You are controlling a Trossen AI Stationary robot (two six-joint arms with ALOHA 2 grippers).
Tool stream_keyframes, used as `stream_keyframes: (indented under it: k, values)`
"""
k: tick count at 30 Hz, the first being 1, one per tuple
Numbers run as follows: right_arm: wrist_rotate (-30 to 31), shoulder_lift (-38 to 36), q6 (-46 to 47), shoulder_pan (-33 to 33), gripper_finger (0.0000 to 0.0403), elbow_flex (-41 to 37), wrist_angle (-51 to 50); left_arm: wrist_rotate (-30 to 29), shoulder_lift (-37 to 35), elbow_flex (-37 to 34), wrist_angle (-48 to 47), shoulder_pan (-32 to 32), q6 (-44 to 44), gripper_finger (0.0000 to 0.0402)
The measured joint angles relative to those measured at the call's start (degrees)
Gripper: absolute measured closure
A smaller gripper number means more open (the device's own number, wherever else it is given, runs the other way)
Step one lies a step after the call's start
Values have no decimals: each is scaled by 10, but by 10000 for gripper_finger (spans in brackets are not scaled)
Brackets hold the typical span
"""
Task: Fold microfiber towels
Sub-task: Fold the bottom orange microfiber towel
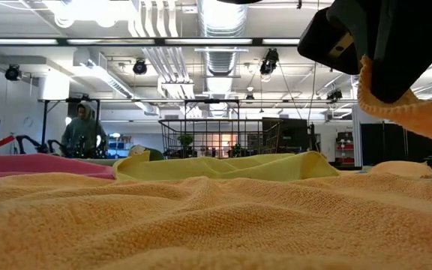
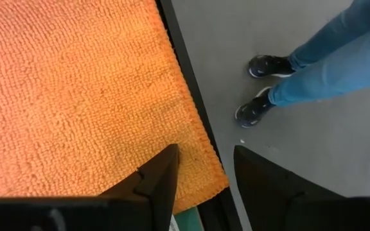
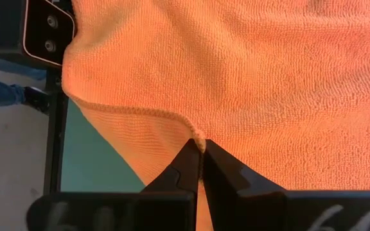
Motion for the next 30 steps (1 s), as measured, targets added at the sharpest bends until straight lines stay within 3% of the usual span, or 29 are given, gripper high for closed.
stream_keyframes:
  k: [7,18,30]
  values:
    - [0,0,2,0,394,0,1,-14,10,-8,-7,2,0,282]
    - [0,0,11,0,394,0,2,-29,23,-7,-20,3,-17,396]
    - [22,-18,18,0,394,-1,-18,-39,17,1,-37,3,-16,401]
